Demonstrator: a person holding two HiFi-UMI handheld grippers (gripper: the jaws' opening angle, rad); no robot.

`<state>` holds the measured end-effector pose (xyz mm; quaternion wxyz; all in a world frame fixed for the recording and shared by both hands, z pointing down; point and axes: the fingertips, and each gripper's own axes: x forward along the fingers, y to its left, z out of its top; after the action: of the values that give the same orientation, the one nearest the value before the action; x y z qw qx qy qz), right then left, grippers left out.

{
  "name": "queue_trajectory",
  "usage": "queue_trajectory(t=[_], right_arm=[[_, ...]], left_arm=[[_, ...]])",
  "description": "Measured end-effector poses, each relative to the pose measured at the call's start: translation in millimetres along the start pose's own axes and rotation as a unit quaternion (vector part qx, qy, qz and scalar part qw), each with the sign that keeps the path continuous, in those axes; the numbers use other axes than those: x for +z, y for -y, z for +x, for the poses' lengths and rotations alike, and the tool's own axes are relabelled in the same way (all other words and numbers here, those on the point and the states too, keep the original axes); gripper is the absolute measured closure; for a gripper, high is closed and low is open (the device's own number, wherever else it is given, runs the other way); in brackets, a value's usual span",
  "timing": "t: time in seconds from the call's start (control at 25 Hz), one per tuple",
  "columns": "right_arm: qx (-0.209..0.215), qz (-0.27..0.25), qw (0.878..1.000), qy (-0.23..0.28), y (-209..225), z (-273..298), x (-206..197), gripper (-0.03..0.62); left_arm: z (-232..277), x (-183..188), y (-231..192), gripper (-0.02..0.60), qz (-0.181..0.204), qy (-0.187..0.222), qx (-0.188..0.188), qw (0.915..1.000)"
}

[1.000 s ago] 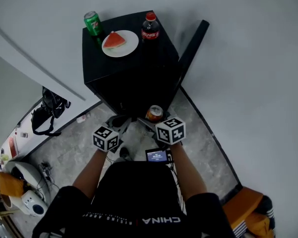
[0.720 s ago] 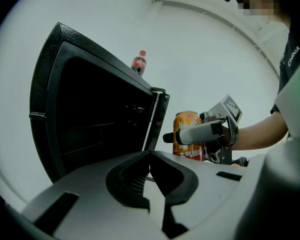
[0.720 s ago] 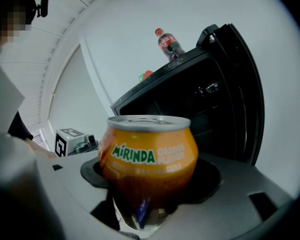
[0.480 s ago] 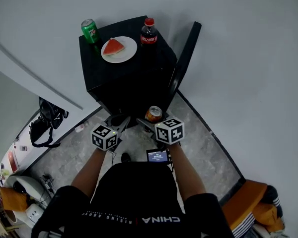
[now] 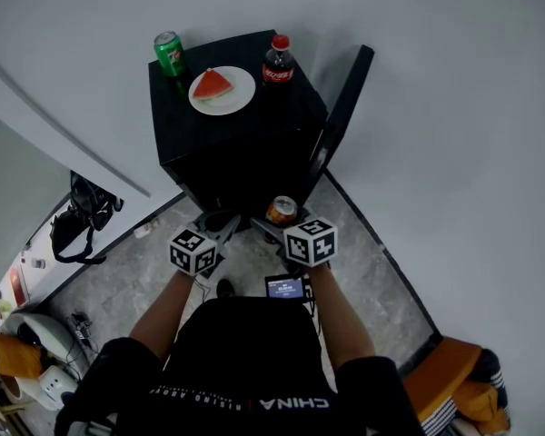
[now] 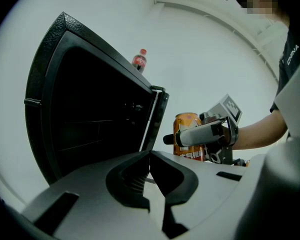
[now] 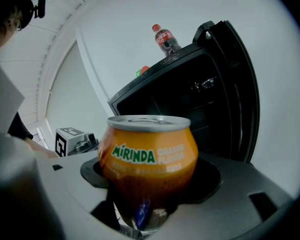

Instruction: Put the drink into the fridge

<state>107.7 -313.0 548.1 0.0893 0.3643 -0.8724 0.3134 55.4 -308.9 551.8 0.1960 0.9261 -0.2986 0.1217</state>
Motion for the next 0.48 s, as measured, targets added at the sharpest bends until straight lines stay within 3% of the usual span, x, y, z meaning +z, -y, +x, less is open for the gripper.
queue_trajectory(t=[0.48], right_arm=[[0.023,-0.067,0.993,-0.097,28.2,35.1,-15.1,0.250]], left_arm=[[14.2,4.6,-22.5,0.569,-0.022,0.004,0.017,0.9996]])
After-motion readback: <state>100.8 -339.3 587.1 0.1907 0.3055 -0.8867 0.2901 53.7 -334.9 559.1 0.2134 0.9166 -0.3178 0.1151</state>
